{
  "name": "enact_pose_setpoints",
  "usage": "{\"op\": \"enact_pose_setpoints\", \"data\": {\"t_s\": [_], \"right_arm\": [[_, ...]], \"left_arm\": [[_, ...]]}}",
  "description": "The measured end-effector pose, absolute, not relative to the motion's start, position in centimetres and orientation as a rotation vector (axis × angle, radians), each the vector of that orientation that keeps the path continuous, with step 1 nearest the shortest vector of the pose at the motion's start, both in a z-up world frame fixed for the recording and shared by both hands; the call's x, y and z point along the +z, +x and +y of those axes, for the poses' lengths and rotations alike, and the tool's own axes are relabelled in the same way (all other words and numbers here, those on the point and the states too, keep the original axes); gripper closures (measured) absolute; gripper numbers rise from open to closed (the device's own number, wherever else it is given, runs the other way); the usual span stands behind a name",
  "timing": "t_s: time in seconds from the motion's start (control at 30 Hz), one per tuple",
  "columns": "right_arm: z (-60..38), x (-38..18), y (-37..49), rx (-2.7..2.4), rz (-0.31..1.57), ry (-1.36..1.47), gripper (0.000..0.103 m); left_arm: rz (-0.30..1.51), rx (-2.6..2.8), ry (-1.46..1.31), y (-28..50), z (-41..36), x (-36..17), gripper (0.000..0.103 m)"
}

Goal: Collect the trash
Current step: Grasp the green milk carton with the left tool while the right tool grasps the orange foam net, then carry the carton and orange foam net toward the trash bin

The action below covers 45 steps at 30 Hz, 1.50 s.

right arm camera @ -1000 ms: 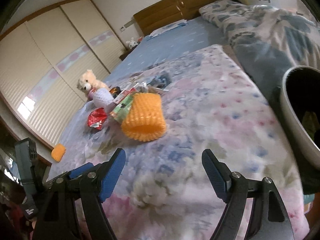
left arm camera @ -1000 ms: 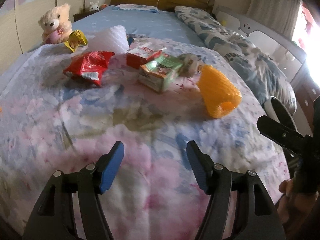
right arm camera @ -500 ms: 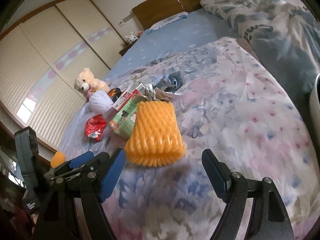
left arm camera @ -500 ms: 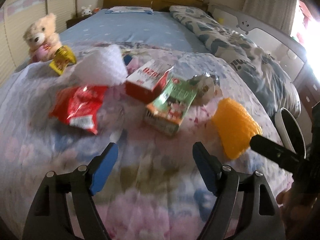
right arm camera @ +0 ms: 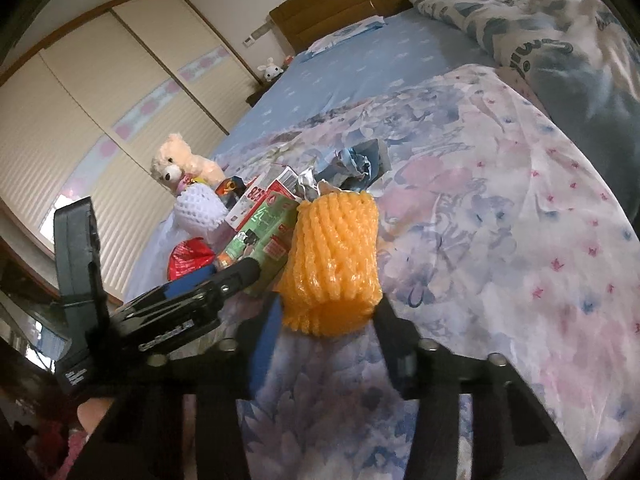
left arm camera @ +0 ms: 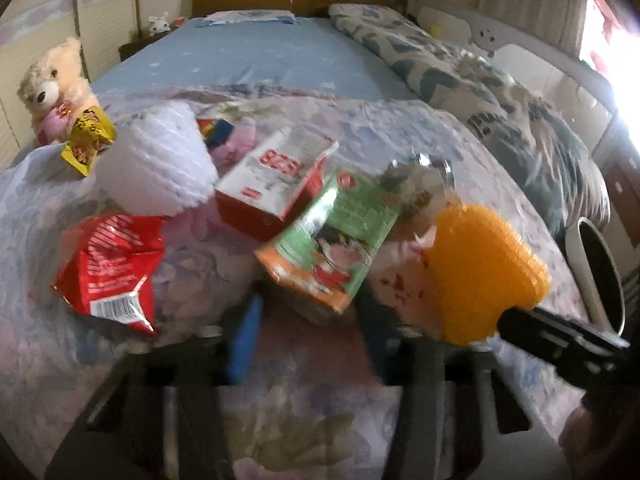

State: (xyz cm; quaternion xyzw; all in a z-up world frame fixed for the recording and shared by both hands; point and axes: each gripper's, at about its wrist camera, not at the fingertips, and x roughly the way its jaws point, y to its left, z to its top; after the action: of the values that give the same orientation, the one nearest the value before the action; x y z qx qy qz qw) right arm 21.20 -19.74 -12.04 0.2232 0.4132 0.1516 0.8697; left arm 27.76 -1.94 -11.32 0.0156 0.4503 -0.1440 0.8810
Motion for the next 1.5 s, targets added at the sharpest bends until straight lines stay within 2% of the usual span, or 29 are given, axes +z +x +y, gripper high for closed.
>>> {"op": "enact_pose_setpoints", "data": {"t_s": [0.03, 0.1, 0.33, 0.93, 1.5], "right_arm": [[-19.9, -11.9, 21.0, 0.318, 0.86, 0.469, 0.068], [-20.1, -11.7, 20.7, 0.321, 0.853, 0.475, 0.071], [-20.8, -10.8, 18.8, 0.342, 0.822, 0.454, 0.076], [-25.1, -9.8, 13.8, 0.287, 0.788, 0.477, 0.077], [-30.3, -8.6, 9.9, 0.201, 0.728, 0.509, 0.077]], "left_arm": [[0.939, -0.298, 0.044, 27.5, -2.2, -11.4, 0.076], [0.935, -0.296, 0.057, 26.9, -2.3, -11.4, 0.088], [0.92, -0.293, 0.034, 23.9, -2.0, -11.2, 0.089], [0.886, -0.34, -0.033, 17.3, -2.0, -9.8, 0.09], [0.872, -0.468, 0.003, 14.6, -8.1, -8.6, 0.09]]}}
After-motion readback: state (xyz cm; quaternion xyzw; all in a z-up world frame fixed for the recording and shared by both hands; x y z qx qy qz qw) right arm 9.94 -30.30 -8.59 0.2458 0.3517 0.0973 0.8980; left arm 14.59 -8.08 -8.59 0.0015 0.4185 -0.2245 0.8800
